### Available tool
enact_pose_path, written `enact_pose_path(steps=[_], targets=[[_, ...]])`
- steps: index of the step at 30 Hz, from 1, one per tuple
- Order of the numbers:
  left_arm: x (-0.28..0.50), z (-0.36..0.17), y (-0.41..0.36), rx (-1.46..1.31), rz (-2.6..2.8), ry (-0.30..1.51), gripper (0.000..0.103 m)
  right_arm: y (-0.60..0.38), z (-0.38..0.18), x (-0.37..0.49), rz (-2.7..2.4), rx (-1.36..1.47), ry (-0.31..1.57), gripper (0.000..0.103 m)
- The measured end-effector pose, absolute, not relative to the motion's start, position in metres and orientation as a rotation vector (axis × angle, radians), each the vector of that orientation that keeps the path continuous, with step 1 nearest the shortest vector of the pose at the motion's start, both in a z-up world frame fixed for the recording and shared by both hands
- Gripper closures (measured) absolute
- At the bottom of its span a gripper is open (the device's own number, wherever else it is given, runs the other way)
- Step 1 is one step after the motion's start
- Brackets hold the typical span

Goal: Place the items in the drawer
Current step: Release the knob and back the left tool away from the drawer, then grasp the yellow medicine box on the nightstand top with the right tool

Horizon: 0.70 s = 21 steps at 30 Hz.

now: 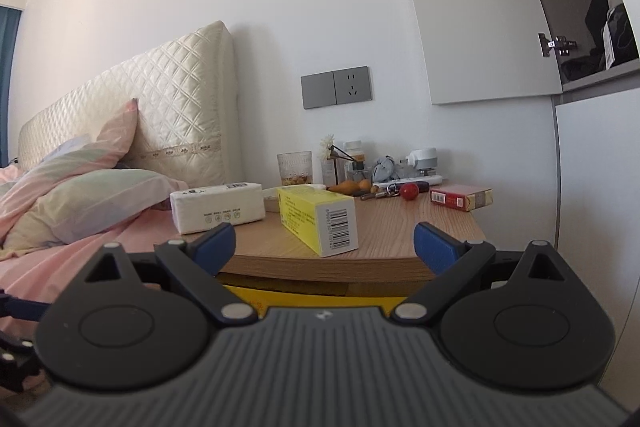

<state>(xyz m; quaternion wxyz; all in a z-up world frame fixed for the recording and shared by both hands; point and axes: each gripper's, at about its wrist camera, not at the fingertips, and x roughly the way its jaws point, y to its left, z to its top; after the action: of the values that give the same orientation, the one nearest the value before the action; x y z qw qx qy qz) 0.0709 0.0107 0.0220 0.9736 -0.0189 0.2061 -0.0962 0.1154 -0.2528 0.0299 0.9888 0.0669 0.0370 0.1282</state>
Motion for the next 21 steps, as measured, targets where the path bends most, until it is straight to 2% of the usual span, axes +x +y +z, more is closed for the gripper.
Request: enact_pose_path(steps=[12,21], targets=[[0.075,0.023,0.007,0.028,-0.133,0.395,0.000,-0.251,0.024,0.109,0.266,0.095,0.094,0.005],[0.081,0.026,0.024,-0.027,-0.061,0.382,0.000,-0.253,0.026,0.102,0.258,0.091,0.087,0.005]])
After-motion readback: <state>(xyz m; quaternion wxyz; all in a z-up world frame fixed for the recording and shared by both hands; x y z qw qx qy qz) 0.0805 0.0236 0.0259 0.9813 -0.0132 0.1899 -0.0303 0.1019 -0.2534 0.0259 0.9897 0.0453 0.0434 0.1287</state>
